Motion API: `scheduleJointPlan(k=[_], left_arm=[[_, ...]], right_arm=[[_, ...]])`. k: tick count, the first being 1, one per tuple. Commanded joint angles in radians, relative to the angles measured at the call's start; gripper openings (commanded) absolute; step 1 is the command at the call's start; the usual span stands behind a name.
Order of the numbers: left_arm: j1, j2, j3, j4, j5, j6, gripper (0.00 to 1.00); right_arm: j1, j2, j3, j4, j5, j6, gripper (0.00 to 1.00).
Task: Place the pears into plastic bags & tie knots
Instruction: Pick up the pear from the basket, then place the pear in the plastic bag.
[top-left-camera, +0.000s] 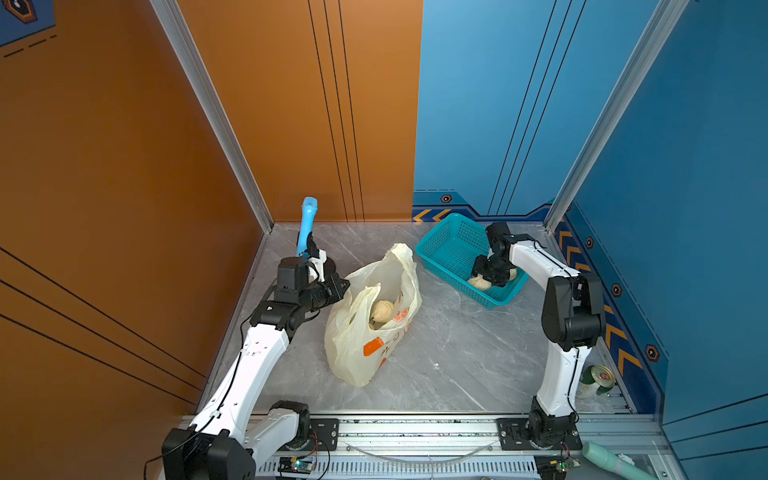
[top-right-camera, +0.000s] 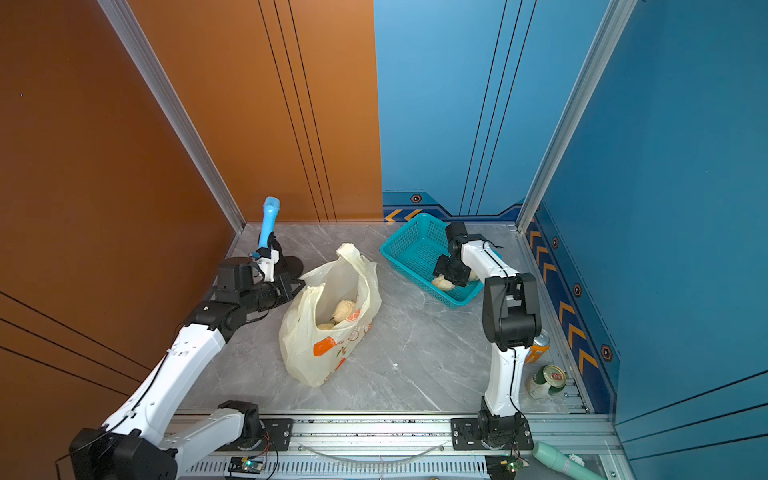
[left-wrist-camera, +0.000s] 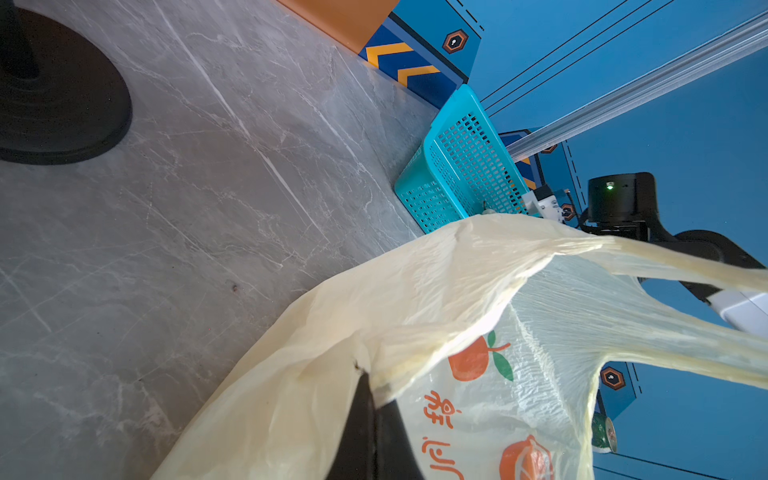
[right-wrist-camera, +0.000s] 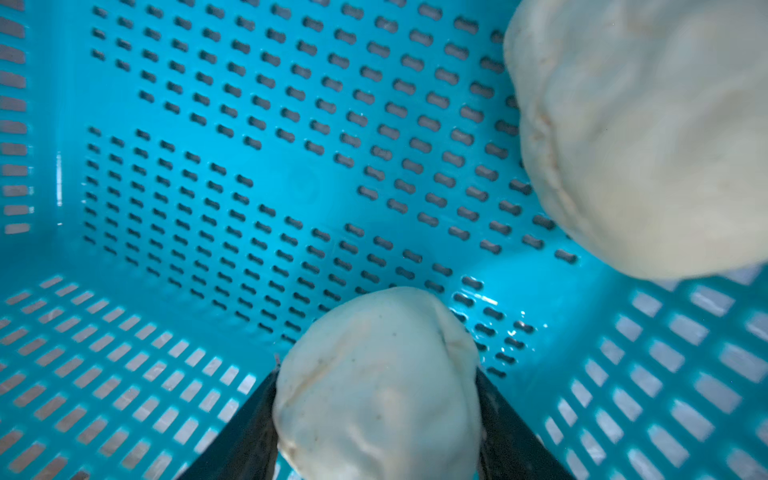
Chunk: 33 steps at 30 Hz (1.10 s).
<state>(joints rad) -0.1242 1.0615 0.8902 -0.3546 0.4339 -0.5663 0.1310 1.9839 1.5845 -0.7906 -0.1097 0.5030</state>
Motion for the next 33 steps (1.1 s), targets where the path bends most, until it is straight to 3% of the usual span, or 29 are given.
scheduleJointPlan(k=[1,8,17,24,33], left_arm=[[0.006,-0.013,-0.004,0.007,-0.01,0.003,0.0],[0.008,-0.018,-0.007,0.0,-0.023,0.007,0.0],[0.012,-0.021,-0.004,-0.014,-0.039,0.022,0.0],[0.014,-0.014,0.004,-0.009,-0.031,0.021,0.0],[0.015,-0.017,0.013,-0.024,-0.032,0.03,0.0]], right_arm=[[0.02,-0.172,0.0,-0.027,-0.023,0.011,0.52],[0.166,-0.37,0.014,-0.107,-0.076,0.033,0.52],[0.556,-0.472,0.032,-0.114,-0.073,0.16,0.52],[0.756,-0.406,0.117,-0.074,0.024,0.207,0.52],[0.827,-0.247,0.2,-0.027,0.085,0.195,0.57]])
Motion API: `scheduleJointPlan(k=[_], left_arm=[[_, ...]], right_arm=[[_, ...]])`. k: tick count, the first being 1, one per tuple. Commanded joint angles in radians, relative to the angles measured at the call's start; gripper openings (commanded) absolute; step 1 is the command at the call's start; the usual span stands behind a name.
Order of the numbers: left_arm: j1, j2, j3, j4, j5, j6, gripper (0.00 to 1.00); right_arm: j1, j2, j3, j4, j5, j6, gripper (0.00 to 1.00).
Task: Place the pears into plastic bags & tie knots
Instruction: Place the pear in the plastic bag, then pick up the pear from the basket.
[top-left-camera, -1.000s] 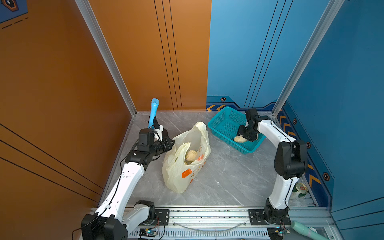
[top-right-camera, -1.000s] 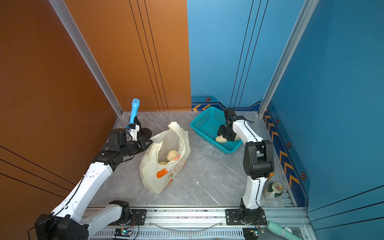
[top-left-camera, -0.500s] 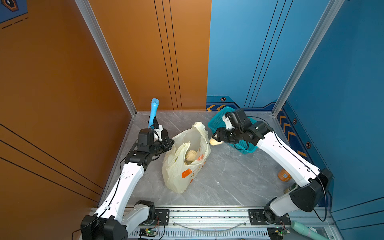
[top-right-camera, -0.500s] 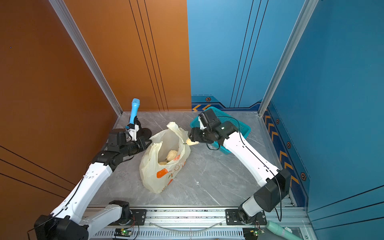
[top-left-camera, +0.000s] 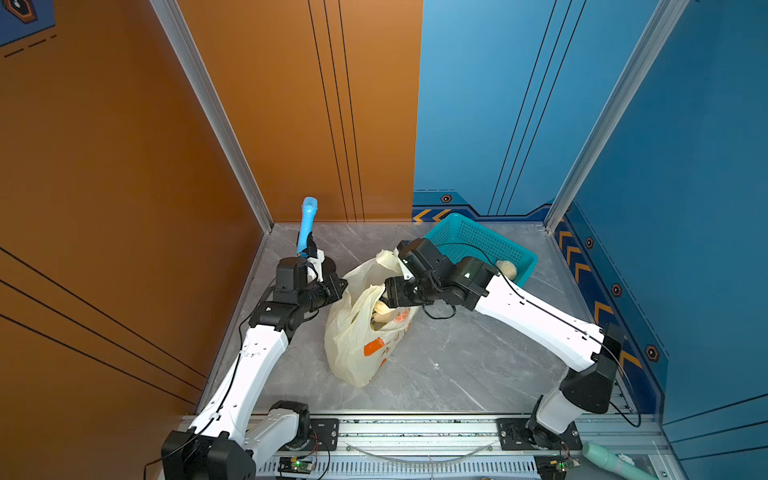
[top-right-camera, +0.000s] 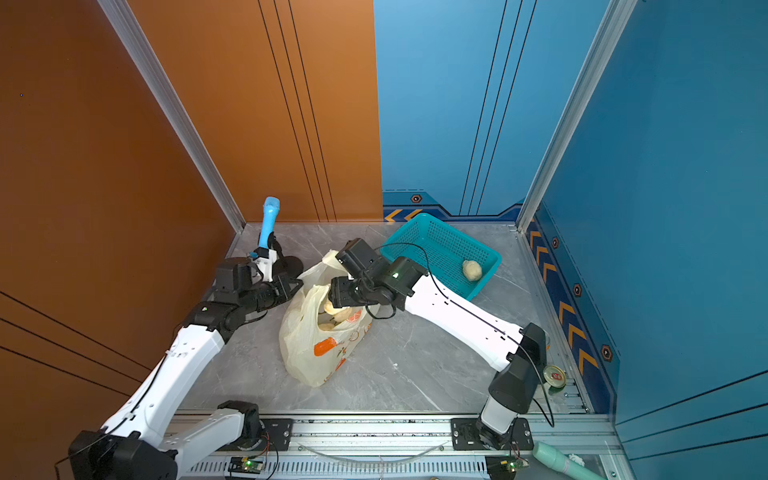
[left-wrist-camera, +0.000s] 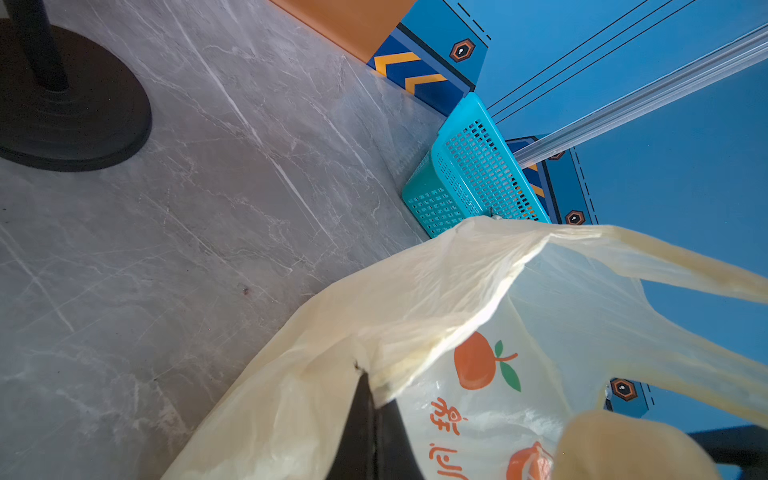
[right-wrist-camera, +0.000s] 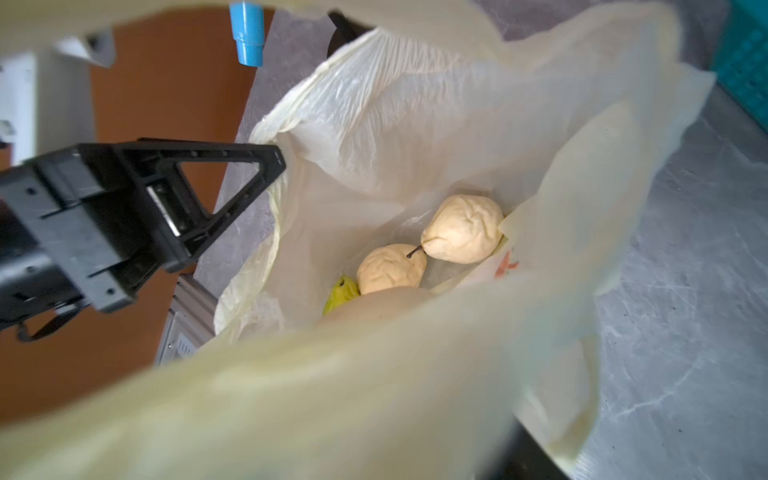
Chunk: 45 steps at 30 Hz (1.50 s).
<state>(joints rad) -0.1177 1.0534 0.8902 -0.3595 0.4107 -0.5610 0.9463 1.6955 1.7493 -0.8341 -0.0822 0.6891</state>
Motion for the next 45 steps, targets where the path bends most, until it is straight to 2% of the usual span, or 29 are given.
scheduleJointPlan(k=[1,5,9,15,20,24,28,33,38,45], left_arm=[[0.01,-0.008,0.012,-0.02,-0.007,0.024,0.0],[0.011,-0.022,0.011,-0.029,-0.014,0.028,0.0],[0.028,-0.038,0.005,-0.045,-0.021,0.036,0.0],[0.044,-0.04,-0.005,-0.036,-0.015,0.028,0.0],[0.044,-0.03,-0.002,-0.024,-0.007,0.024,0.0],[0.044,-0.028,-0.008,-0.015,-0.007,0.022,0.0],[0.044,-0.027,-0.013,-0.013,-0.005,0.023,0.0],[0.046,-0.029,-0.016,-0.01,-0.001,0.022,0.0],[0.047,-0.022,-0.017,-0.001,0.003,0.017,0.0],[0.048,-0.012,-0.012,0.015,0.012,0.009,0.0]], right_arm=[[0.012,0.059,0.041,0.014,0.062,0.001,0.59],[0.014,0.102,0.097,-0.036,0.103,-0.017,0.69],[0.014,0.059,0.092,-0.063,0.132,-0.027,0.74],[-0.002,-0.029,0.086,-0.09,0.148,-0.038,0.77],[-0.053,-0.066,0.073,-0.085,0.084,-0.044,0.76],[-0.111,-0.123,0.057,-0.09,0.09,-0.064,0.76],[-0.236,-0.178,-0.003,-0.102,0.084,-0.093,0.76],[-0.482,-0.195,-0.077,-0.102,0.052,-0.162,0.76],[-0.697,-0.081,-0.089,-0.102,0.045,-0.246,0.76],[-0.863,0.199,0.026,-0.105,0.14,-0.337,0.76]])
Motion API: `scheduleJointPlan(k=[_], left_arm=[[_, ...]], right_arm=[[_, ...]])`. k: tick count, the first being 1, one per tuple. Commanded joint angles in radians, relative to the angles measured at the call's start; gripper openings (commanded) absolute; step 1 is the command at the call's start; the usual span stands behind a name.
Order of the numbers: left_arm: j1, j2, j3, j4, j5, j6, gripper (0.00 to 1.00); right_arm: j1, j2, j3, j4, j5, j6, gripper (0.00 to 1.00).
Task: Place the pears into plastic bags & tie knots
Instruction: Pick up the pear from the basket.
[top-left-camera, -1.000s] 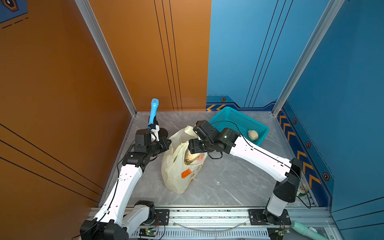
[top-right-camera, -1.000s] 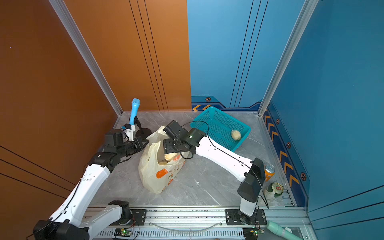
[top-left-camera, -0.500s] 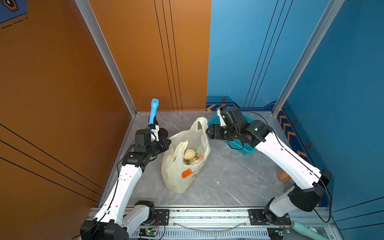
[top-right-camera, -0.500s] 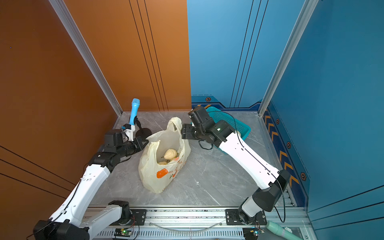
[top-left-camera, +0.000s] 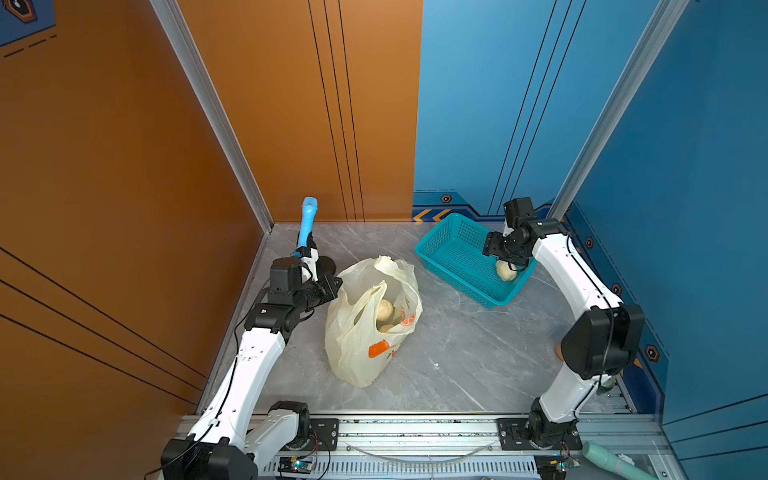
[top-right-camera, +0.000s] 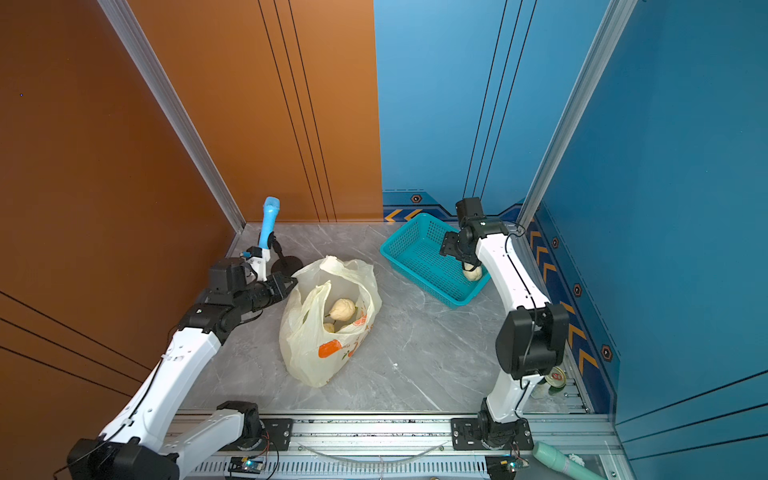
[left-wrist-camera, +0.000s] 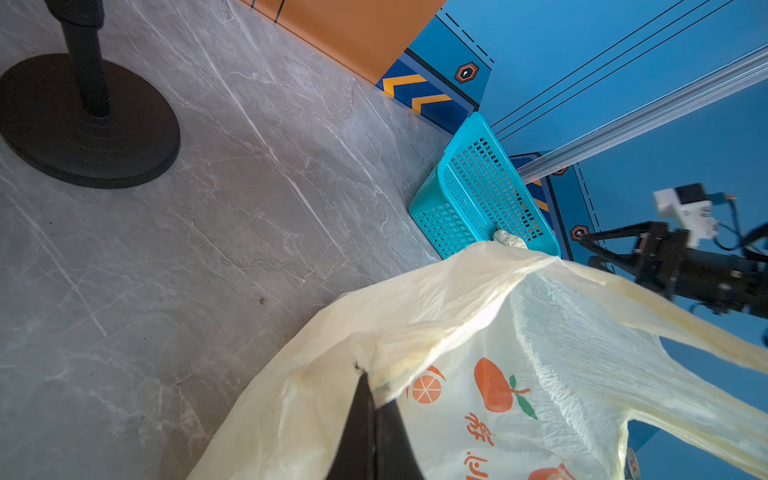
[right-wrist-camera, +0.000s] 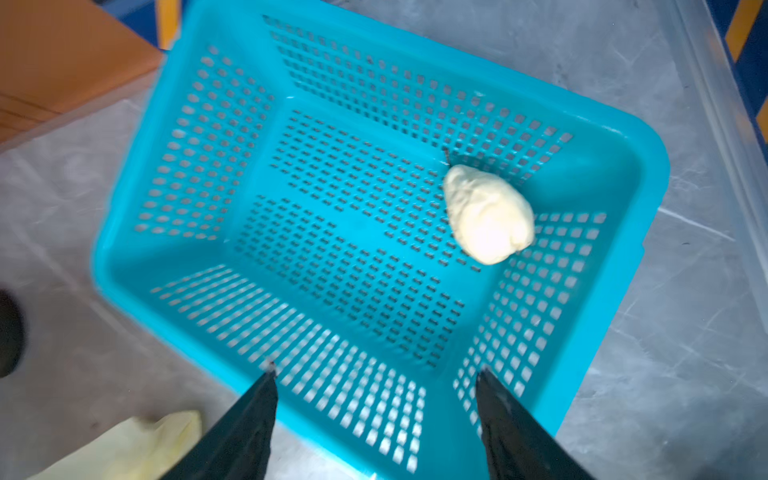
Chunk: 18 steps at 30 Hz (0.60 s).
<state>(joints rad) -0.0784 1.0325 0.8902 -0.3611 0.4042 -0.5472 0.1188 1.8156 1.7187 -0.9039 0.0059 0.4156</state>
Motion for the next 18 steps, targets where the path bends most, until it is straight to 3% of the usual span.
scheduleJointPlan(k=[1,6,12,18], left_arm=[[0.008,0.011,-0.015,0.025,0.028,-0.01,0.0],[0.009,0.03,-0.02,0.06,0.07,-0.037,0.0],[0.009,0.028,-0.022,0.066,0.069,-0.038,0.0],[0.009,0.03,-0.022,0.067,0.074,-0.043,0.0]], right_arm=[[-0.054,0.12,0.071,-0.039,0.043,-0.064,0.77],[-0.087,0.319,0.22,-0.075,0.123,-0.102,0.8],[-0.087,0.457,0.288,-0.102,0.196,-0.142,0.82],[-0.09,0.507,0.273,-0.102,0.163,-0.145,0.74]])
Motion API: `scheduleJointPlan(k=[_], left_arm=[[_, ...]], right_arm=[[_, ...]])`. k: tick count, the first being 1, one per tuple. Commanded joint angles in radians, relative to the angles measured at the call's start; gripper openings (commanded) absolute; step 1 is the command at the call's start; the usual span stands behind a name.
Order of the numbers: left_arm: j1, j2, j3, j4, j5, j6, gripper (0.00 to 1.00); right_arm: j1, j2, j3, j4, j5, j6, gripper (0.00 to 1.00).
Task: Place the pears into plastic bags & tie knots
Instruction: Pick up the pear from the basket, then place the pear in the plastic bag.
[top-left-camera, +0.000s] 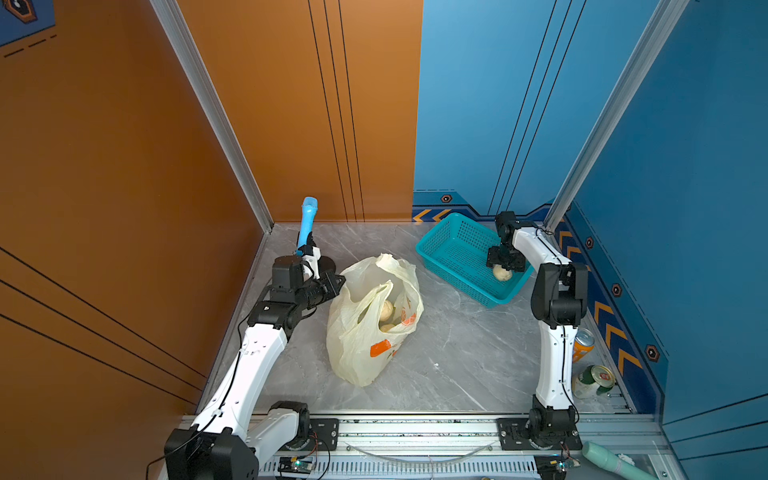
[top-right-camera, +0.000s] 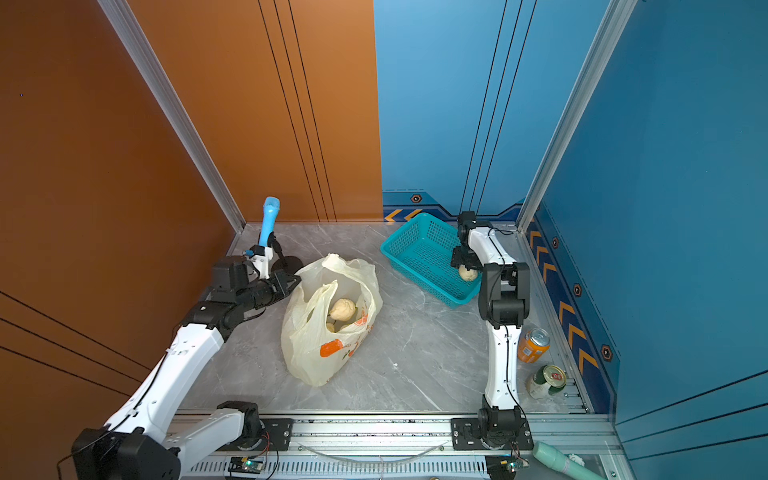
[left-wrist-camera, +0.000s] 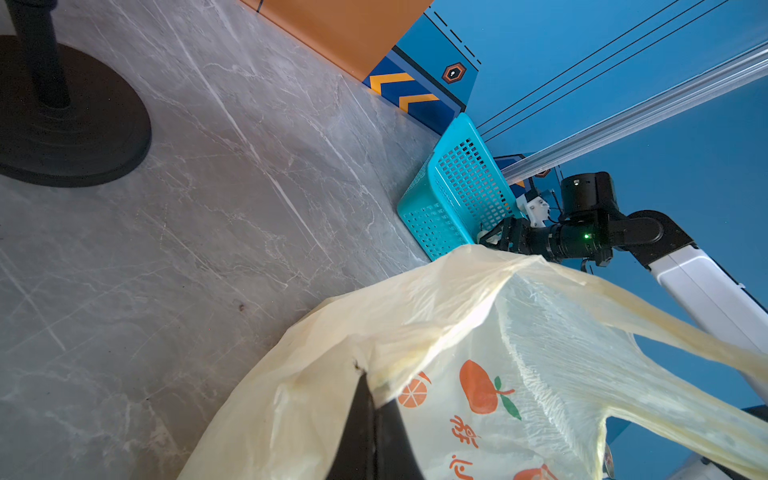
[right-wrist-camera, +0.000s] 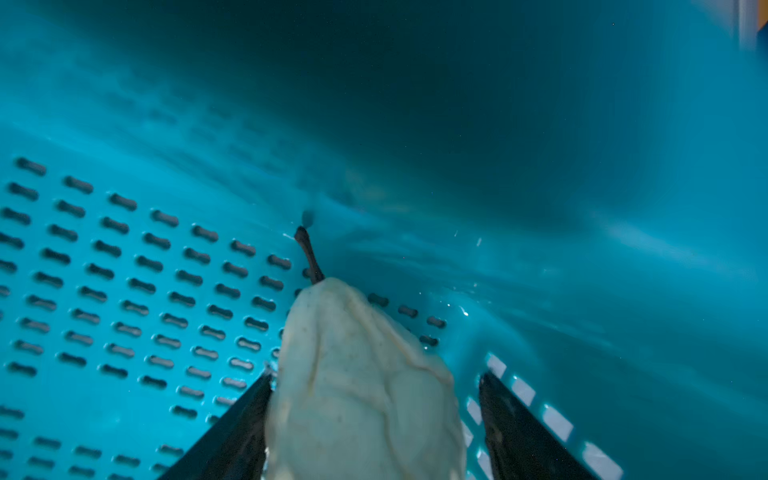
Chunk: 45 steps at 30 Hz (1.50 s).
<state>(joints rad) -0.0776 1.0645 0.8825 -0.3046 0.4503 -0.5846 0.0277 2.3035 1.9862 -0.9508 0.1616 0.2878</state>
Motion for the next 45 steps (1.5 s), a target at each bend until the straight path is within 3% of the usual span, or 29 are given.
scheduleJointPlan(k=[1,8,21,27,33,39,45], left_arm=[[0.009,-0.003,-0.013,0.012,0.027,-0.007,0.0],[0.009,0.002,-0.007,0.021,0.033,-0.011,0.0],[0.007,0.002,-0.013,0.035,0.041,-0.013,0.0],[0.007,0.002,-0.014,0.035,0.041,-0.014,0.0],[0.007,0.011,-0.023,0.035,0.04,-0.008,0.0],[0.007,0.016,-0.018,0.033,0.037,-0.002,0.0],[0.009,0.015,-0.015,0.028,0.032,0.002,0.0]], right_arm=[[0.004,0.015,0.003,-0.055,-0.003,-0.015,0.72],[0.029,-0.088,-0.011,-0.049,-0.062,0.011,0.56],[0.167,-0.515,-0.177,-0.033,-0.199,0.085,0.48],[0.352,-0.715,-0.31,0.044,-0.296,0.205,0.46],[0.642,-0.909,-0.537,0.367,-0.215,0.457,0.42],[0.865,-0.908,-0.557,0.51,-0.086,0.514,0.4],[0.945,-0.837,-0.568,0.607,-0.031,0.503,0.39]])
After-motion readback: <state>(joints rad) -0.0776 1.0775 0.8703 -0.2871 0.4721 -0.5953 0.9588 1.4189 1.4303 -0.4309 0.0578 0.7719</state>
